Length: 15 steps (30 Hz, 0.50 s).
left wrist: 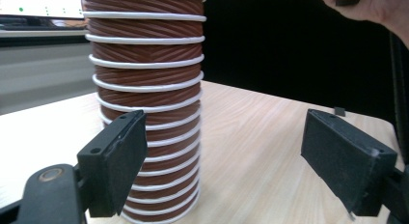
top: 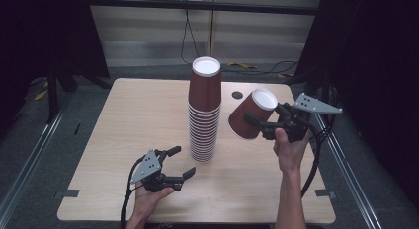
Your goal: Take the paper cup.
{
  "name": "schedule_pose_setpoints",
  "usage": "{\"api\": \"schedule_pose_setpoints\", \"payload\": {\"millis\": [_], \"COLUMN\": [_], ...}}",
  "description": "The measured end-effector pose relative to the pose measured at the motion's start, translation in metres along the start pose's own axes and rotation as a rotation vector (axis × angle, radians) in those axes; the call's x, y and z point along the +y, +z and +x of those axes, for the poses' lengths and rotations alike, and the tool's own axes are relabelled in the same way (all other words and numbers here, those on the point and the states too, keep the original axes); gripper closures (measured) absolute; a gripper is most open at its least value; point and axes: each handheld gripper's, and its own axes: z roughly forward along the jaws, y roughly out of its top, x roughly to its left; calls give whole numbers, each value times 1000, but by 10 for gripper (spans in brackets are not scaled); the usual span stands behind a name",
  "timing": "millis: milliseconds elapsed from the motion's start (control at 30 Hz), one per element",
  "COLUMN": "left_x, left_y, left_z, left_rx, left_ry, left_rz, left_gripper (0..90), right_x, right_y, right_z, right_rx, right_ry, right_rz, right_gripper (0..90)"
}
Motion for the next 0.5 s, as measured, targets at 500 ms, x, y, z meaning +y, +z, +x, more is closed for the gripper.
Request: {"api": "schedule_pose_setpoints", "payload": {"millis": [500], "left_x": [3], "left_y": [8], "left_z": [-3], "left_rx": [-56], "left_ry": [8], "left_rz": [15], "left_gripper": [160], "right_x": [-43], "right_y": [7], "right_z": [9], "right_rx": [32], "right_ry": [30], "right_rz": [52], "right_gripper": [201]}}
